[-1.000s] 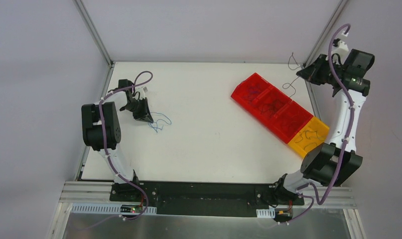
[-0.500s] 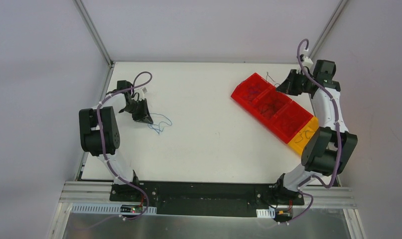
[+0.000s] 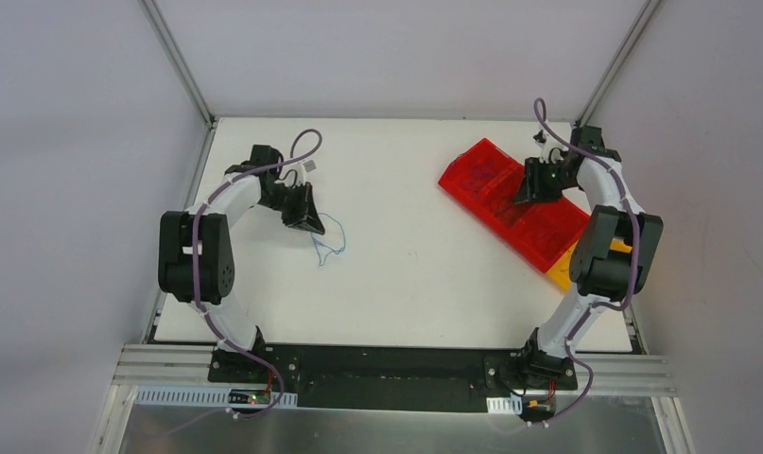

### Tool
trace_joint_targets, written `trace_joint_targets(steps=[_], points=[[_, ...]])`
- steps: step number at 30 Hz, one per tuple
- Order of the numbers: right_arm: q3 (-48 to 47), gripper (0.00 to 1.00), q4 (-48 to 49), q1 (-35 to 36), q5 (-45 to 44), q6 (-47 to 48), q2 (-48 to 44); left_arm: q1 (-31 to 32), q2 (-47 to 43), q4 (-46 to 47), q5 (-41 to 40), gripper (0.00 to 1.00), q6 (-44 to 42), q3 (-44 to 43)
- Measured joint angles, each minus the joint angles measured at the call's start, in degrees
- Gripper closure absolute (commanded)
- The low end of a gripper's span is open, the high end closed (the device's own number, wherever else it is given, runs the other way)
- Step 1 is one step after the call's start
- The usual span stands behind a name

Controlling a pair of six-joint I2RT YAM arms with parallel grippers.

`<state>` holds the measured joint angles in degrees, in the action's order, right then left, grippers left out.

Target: Untangle the cables

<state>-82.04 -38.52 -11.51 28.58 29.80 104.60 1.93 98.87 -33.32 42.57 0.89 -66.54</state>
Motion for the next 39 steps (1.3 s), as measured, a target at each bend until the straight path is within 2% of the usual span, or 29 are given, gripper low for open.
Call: trace_joint_targets(steps=[4,9,14,18,21,23,24,26,29,30,31,32,33,37,38,39], points=[[-6.54,0.19,-5.20,-0.26,0.57,1.31,0.09,4.94,0.00,-0.44,3.78,1.00,2.62,-4.24],[-8.24,0.02,-8.26,0.79,7.23,2.14,-7.02,11.10,0.00,0.07,8.46,1.00,6.47,-10.51],[-4.37,0.01,-5.25,10.38,14.38,-1.25,-20.68,15.87,0.07,1.57,12.31,1.00,11.78,-14.93],[1.84,0.01,0.81,24.24,16.37,-5.27,-28.09,19.58,0.46,2.69,15.13,1.00,15.08,-18.91],[5.33,0.00,4.66,31.41,16.17,-7.65,-29.51,21.97,0.52,3.41,17.57,1.00,16.50,-21.29],[6.62,0.02,7.02,33.75,15.26,-8.94,-28.70,23.37,0.52,4.17,19.43,1.00,16.94,-22.36],[7.10,0.06,8.35,34.53,14.67,-9.66,-28.06,23.93,0.52,4.52,20.33,1.00,17.11,-22.64],[7.91,0.24,10.88,35.71,13.49,-10.51,-26.86,24.83,0.52,5.03,21.84,1.00,17.73,-22.84],[8.48,0.85,13.14,37.05,11.91,-11.32,-25.22,25.51,0.52,5.86,23.32,1.00,19.02,-22.84],[8.52,1.00,13.38,37.33,11.45,-11.76,-25.00,25.53,0.52,6.23,23.50,1.00,19.34,-22.84],[8.68,1.00,13.38,37.48,11.06,-12.04,-24.98,25.49,0.52,6.64,23.47,1.00,19.65,-22.84],[8.76,1.00,13.18,37.62,10.67,-12.35,-25.20,25.46,0.52,7.10,23.43,0.95,19.85,-22.84],[8.83,1.00,12.83,37.62,10.21,-12.59,-25.59,25.46,0.52,7.52,23.26,0.86,20.06,-22.84],[9.53,1.00,9.29,35.76,8.13,-12.72,-30.40,25.46,0.50,8.50,21.94,0.32,20.74,-22.86],[9.55,1.00,7.45,34.42,7.74,-12.72,-32.44,25.46,0.48,8.72,21.33,0.06,20.83,-22.91],[9.53,1.00,5.64,32.68,7.39,-12.61,-34.71,25.46,0.46,8.92,20.74,0.01,20.90,-22.95]])
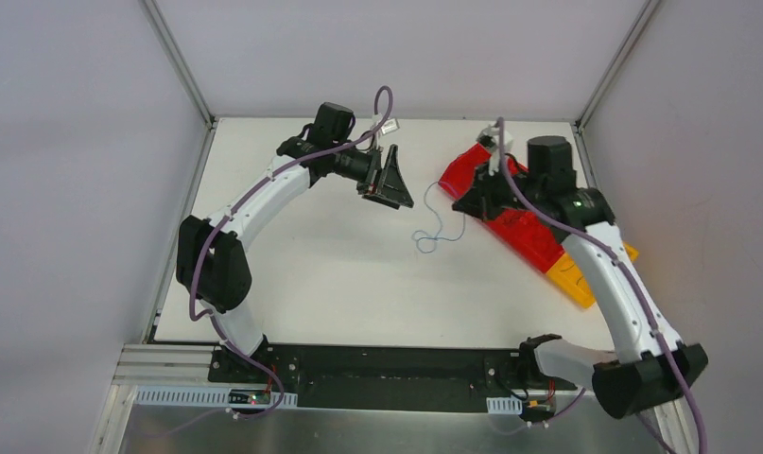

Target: Untangle the cables

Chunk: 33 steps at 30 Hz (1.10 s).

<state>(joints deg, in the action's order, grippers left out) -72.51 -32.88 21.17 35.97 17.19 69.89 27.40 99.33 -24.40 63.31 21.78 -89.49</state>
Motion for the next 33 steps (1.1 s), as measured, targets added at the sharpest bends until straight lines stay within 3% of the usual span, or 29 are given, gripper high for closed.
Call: trace_joint_targets(steps=[4,8,13,17,24,33], points=[[-2.29,1.00,-9.88,-9.16,-1.68,2.71,-7.63,0.00,-0.07,0.15,-3.61,0.01,-0.09,-0.02],[-8.70,1.00,-23.50,-24.13,-2.23,9.84,-11.41,-0.02,-0.07,0.11,-6.91,0.01,-2.03,-0.02],[-19.39,1.00,-42.62,-46.73,-2.21,22.99,-9.60,-0.02,-0.07,-0.22,-11.06,0.01,-4.68,-0.02],[-24.96,1.00,-50.40,-57.68,-4.26,29.83,-5.90,0.00,0.00,-0.35,-14.78,0.01,-5.75,-0.07],[-21.44,1.00,-50.05,-66.18,-12.46,33.97,-4.35,0.00,0.96,-0.74,-19.19,0.01,-7.06,-0.70],[-10.27,1.00,-36.83,-68.74,-20.50,32.26,-5.44,0.00,0.98,-2.21,-22.93,0.01,-9.90,-0.70]])
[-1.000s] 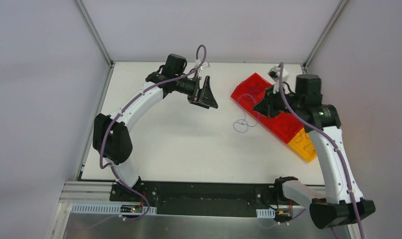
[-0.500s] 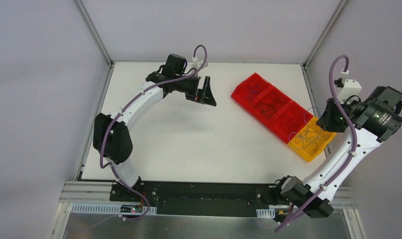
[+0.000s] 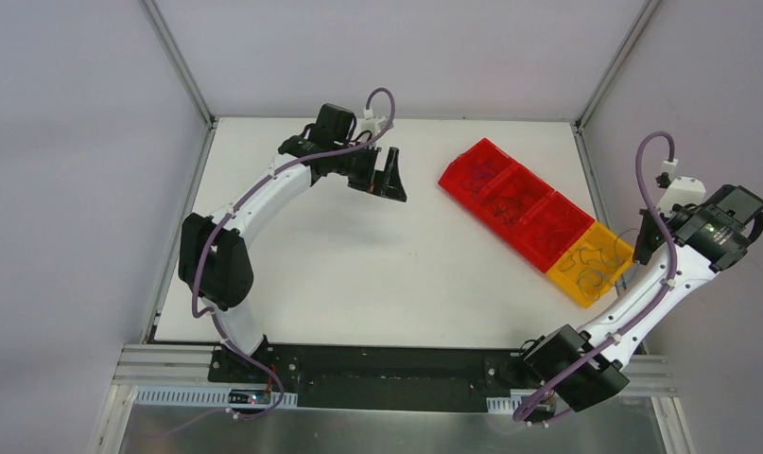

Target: Untangle the cables

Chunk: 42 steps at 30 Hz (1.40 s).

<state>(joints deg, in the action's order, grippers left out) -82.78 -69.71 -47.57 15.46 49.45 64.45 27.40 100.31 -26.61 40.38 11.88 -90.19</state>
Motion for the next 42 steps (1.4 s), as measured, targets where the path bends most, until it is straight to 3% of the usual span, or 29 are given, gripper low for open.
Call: trace_joint_targets(steps=[16,23,26,32,36,42], points=[[18.95,1.00,32.52,0.87,-4.50,-8.59,6.25,-0.11,1.18,-2.78,-6.64,0.01,-3.96,0.02],[32.13,0.98,40.00,9.38,-7.67,-10.95,8.70,-0.68,1.68,-3.50,-8.37,0.01,-5.27,0.90],[33.16,0.66,40.89,10.86,-8.41,-11.85,9.70,-1.29,1.68,-4.33,-9.33,0.01,-5.77,1.79],[28.48,0.31,37.42,10.93,-8.87,-14.45,11.74,-4.22,1.73,-9.33,-9.35,0.01,-5.77,1.73],[20.41,0.16,32.09,10.93,-7.02,-15.32,10.36,-9.03,2.71,-13.92,-8.00,0.01,-4.94,-0.09],[3.06,0.04,21.40,12.68,-1.38,-18.47,10.14,-17.33,8.28,-24.70,-9.57,0.01,-6.95,-10.38]])
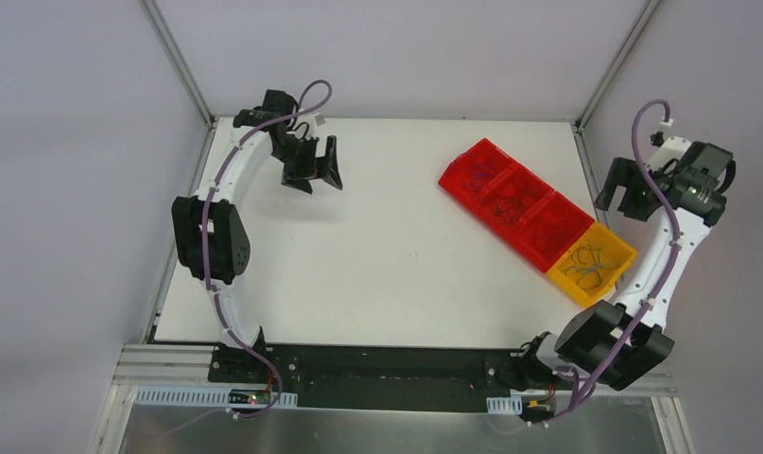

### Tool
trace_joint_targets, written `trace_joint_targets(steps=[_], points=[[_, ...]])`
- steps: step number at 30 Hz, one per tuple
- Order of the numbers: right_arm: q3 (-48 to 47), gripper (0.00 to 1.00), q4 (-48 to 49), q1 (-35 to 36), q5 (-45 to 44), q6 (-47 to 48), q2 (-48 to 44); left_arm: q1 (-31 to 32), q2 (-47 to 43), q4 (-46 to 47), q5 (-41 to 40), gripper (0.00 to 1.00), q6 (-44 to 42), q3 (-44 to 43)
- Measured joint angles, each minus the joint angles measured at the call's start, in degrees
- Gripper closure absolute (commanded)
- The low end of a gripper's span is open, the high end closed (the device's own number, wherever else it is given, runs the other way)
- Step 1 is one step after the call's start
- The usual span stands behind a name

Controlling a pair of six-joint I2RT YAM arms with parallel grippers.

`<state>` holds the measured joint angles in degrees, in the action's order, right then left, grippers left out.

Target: Untangle the cables

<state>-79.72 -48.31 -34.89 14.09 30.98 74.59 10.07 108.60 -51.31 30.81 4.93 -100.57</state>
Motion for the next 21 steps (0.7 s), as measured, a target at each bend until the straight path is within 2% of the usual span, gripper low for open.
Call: trace_joint_targets(steps=[2,5,9,12,17,21], points=[[-4.74,0.01,-2.08,2.54,1.92,-2.14,0.70,-2.08,0.85,-3.43,-0.57,0.01,-1.38,-2.54],[-9.35,0.00,-2.43,10.25,4.57,-7.10,2.12,-4.81,1.36,-8.09,-2.51,0.01,-4.37,-6.01],[-6.45,0.01,1.97,21.09,8.39,-16.26,2.89,-7.19,0.74,-12.04,-5.79,0.01,-8.66,-6.97],[2.38,0.01,7.32,28.35,10.25,-22.40,2.25,-7.28,-2.54,-12.02,-9.03,0.01,-10.45,-0.98],[16.02,0.01,11.41,38.86,10.69,-25.09,1.97,-7.13,-10.40,-11.32,-11.96,0.01,-11.28,15.52],[19.28,0.01,11.34,41.22,10.62,-24.83,1.66,-7.10,-13.42,-10.88,-13.00,0.01,-11.04,21.03]])
